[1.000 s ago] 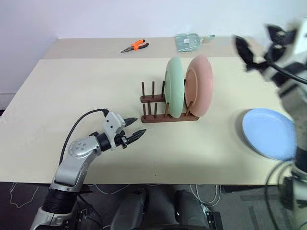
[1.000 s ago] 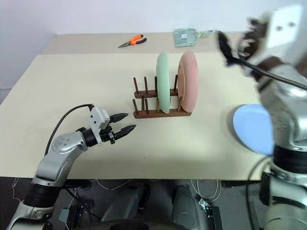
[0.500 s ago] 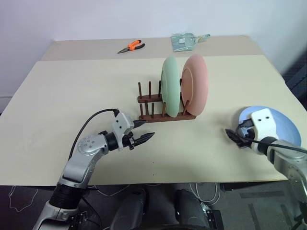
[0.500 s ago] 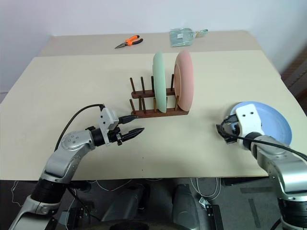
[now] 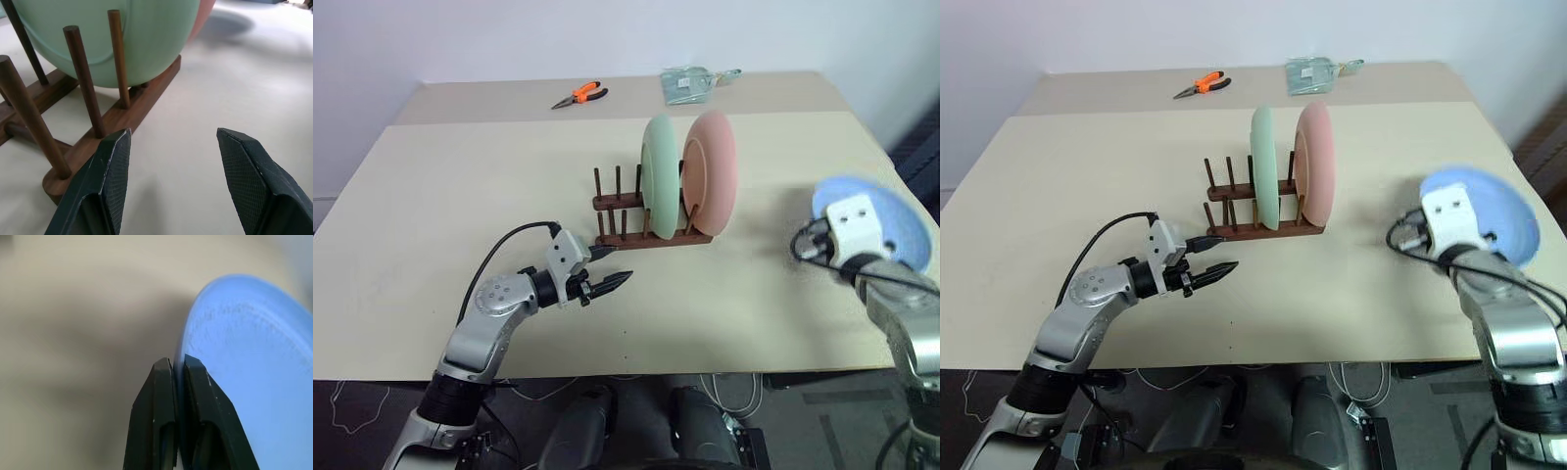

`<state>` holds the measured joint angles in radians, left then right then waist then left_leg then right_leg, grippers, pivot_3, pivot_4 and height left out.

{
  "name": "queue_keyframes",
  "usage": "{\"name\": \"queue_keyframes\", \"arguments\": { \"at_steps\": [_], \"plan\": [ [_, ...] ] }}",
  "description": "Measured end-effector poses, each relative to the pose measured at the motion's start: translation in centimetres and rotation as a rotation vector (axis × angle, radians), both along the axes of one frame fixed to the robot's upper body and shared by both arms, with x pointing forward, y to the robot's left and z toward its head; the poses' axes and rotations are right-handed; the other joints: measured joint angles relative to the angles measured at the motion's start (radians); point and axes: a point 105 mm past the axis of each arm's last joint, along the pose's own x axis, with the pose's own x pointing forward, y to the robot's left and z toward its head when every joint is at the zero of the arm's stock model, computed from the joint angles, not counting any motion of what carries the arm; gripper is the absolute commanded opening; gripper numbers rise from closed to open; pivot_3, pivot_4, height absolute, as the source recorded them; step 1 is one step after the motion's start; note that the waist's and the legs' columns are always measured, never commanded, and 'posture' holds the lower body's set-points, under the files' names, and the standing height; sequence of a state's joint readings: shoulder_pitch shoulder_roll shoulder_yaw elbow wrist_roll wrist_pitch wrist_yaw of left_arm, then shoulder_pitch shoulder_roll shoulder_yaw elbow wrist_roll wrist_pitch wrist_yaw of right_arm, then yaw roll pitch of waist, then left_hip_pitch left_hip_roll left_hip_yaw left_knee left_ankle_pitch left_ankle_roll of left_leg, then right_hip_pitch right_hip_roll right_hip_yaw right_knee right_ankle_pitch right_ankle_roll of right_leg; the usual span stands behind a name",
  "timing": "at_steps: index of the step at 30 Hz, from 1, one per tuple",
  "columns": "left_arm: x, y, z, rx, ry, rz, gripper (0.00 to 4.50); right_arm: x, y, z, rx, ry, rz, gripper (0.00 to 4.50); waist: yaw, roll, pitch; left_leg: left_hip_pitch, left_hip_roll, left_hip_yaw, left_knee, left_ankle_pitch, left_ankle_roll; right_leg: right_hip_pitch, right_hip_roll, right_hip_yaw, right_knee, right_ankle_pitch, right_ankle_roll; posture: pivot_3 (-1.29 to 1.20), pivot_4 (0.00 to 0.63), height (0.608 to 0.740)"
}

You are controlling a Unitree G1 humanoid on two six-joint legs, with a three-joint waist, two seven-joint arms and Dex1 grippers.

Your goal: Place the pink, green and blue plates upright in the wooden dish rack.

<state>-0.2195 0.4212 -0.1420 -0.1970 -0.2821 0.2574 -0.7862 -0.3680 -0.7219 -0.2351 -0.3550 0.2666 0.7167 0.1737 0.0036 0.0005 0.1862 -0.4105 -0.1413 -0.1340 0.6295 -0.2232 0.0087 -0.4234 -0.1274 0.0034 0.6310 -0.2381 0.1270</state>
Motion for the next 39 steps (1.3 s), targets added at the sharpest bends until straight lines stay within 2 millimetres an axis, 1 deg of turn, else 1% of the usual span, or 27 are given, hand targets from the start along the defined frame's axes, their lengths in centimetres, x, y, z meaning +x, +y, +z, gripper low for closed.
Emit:
{"name": "queue_keyframes", "arguments": {
  "at_steps": [1, 2, 3, 4, 5, 6, 8, 10, 12, 15, 17, 18, 20, 21, 24, 28, 31, 39],
  "plan": [
    [0.1, 0.1, 0.1, -0.005, -0.010, 0.010, 2.87, 0.1, 0.8, 2.8, 0.029, -0.102, 0.044, 0.05, 0.002, -0.001, 0.000, 0.000, 0.001, -0.001, -0.001, 0.000, 0.000, 0.000, 0.001, 0.000, 0.000, 0.000, 0.000, 0.00, 0.150, 0.738],
    [0.2, 0.4, 0.1, -0.004, -0.014, 0.030, 2.87, -0.2, 2.0, 5.8, 0.081, -0.213, 0.113, 0.05, 0.005, -0.001, 0.000, 0.000, 0.001, -0.001, -0.001, 0.000, 0.000, 0.000, 0.001, -0.001, 0.000, 0.000, 0.000, 0.00, 0.150, 0.738],
    [0.4, 0.9, 0.0, -0.002, -0.019, 0.058, 2.87, -0.7, 3.6, 8.3, 0.160, -0.302, 0.206, 0.05, 0.004, -0.002, 0.000, 0.000, 0.002, -0.001, -0.002, 0.000, 0.000, 0.000, 0.002, -0.001, -0.001, 0.000, 0.000, 0.00, 0.150, 0.738],
    [0.5, 1.3, 0.0, -0.001, -0.023, 0.079, 2.87, -1.3, 5.0, 10.1, 0.239, -0.365, 0.300, 0.05, 0.003, -0.002, 0.000, 0.000, 0.003, -0.001, -0.003, 0.000, 0.000, 0.000, 0.003, -0.001, -0.001, 0.000, 0.000, 0.00, 0.150, 0.738],
    [0.8, 2.0, -0.1, 0.003, -0.029, 0.107, 2.87, -2.4, 7.0, 12.0, 0.344, -0.422, 0.451, 0.05, 0.004, -0.002, 0.000, 0.000, 0.003, -0.002, -0.003, 0.000, -0.001, -0.001, 0.003, -0.001, -0.001, 0.000, 0.000, 0.00, 0.150, 0.738],
    [0.9, 2.5, -0.1, 0.008, -0.034, 0.126, 2.87, -3.4, 8.6, 13.0, 0.399, -0.440, 0.569, 0.05, 0.006, -0.002, 0.000, 0.000, 0.004, -0.003, -0.003, -0.001, -0.001, -0.001, 0.004, -0.001, -0.001, 0.000, 0.000, 0.00, 0.150, 0.738],
    [1.0, 4.0, -0.6, 0.029, -0.027, 0.177, 2.87, -5.2, 11.4, 13.9, 0.524, -0.416, 0.802, 0.05, 0.010, -0.003, 0.000, 0.000, 0.004, -0.004, -0.003, -0.001, -0.001, 0.000, 0.003, -0.001, -0.001, 0.000, 0.000, 0.00, 0.150, 0.738],
    [1.1, 5.7, -1.1, 0.051, -0.017, 0.224, 2.87, -6.5, 13.4, 14.0, 0.706, -0.362, 0.994, 0.05, 0.008, -0.003, 0.000, 0.000, 0.003, -0.003, -0.003, -0.001, -0.001, 0.000, 0.003, -0.001, -0.002, 0.000, -0.001, 0.00, 0.150, 0.738],
    [1.1, 6.8, -1.2, 0.062, -0.014, 0.252, 2.87, -7.4, 15.0, 13.9, 0.862, -0.295, 1.131, 0.05, 0.008, -0.003, 0.000, 0.000, 0.003, -0.003, -0.002, -0.001, -0.001, -0.001, 0.003, 0.000, -0.001, 0.001, -0.001, 0.00, 0.150, 0.738],
    [0.8, 7.5, -1.4, 0.072, -0.011, 0.257, 2.87, -8.1, 17.4, 13.7, 1.077, -0.188, 1.277, 0.05, 0.003, -0.002, 0.000, 0.000, 0.004, -0.003, -0.002, -0.001, -0.002, -0.001, 0.004, 0.000, -0.001, 0.001, -0.003, 0.00, 0.150, 0.738],
    [0.6, 7.7, -1.7, 0.080, 0.001, 0.254, 2.87, -8.1, 19.2, 13.0, 1.186, -0.087, 1.321, 0.05, -0.002, -0.002, 0.000, 0.000, 0.006, -0.003, -0.002, -0.001, -0.002, -0.002, 0.006, 0.001, -0.001, 0.002, -0.003, 0.00, 0.150, 0.738],
    [0.6, 7.7, -1.9, 0.082, 0.006, 0.253, 2.87, -7.8, 19.7, 12.7, 1.208, -0.052, 1.319, 0.05, -0.003, -0.002, 0.000, 0.000, 0.006, -0.003, -0.002, -0.001, -0.002, -0.003, 0.007, 0.001, -0.001, 0.002, -0.004, 0.00, 0.150, 0.738],
    [0.4, 8.0, -2.2, 0.090, 0.019, 0.256, 2.87, -6.8, 21.1, 11.4, 1.250, 0.042, 1.281, 0.05, -0.008, -0.002, 0.000, 0.000, 0.006, -0.003, -0.002, -0.001, -0.002, -0.004, 0.007, 0.001, 0.000, 0.002, -0.004, 0.00, 0.150, 0.738],
    [0.4, 8.1, -2.3, 0.091, 0.023, 0.259, 2.87, -5.9, 21.8, 10.6, 1.286, 0.092, 1.243, 0.05, -0.012, -0.002, 0.000, 0.000, 0.006, -0.003, -0.002, 0.000, -0.003, -0.004, 0.008, 0.001, 0.000, 0.002, -0.004, 0.00, 0.150, 0.738],
    [0.4, 8.1, -2.3, 0.090, 0.022, 0.260, 2.87, -3.8, 22.5, 8.9, 1.343, 0.175, 1.133, 0.05, -0.017, -0.002, 0.000, 0.000, 0.007, -0.002, -0.003, 0.000, -0.004, -0.004, 0.008, 0.001, 0.000, 0.003, -0.005, 0.00, 0.150, 0.738],
    [0.4, 8.0, -2.3, 0.086, 0.022, 0.261, 2.87, -2.3, 23.2, 7.3, 1.346, 0.221, 1.031, 0.05, -0.018, -0.002, 0.000, 0.000, 0.008, -0.002, -0.004, 0.001, -0.005, -0.005, 0.009, 0.001, 0.001, 0.004, -0.006, 0.00, 0.150, 0.738],
    [0.4, 7.9, -2.3, 0.081, 0.024, 0.260, 2.87, -2.1, 23.7, 6.5, 1.353, 0.255, 0.998, 0.05, -0.018, -0.002, 0.000, 0.000, 0.009, -0.002, -0.004, 0.001, -0.005, -0.005, 0.010, 0.001, 0.001, 0.004, -0.006, 0.00, 0.150, 0.738],
    [0.3, 7.6, -2.6, 0.076, 0.034, 0.250, 2.87, -2.2, 24.3, 6.2, 1.348, 0.287, 0.997, 0.05, -0.018, -0.001, -0.001, 0.001, 0.010, -0.002, -0.004, 0.001, -0.006, -0.005, 0.010, 0.001, 0.001, 0.005, -0.007, 0.00, 0.150, 0.738]
  ]
}}
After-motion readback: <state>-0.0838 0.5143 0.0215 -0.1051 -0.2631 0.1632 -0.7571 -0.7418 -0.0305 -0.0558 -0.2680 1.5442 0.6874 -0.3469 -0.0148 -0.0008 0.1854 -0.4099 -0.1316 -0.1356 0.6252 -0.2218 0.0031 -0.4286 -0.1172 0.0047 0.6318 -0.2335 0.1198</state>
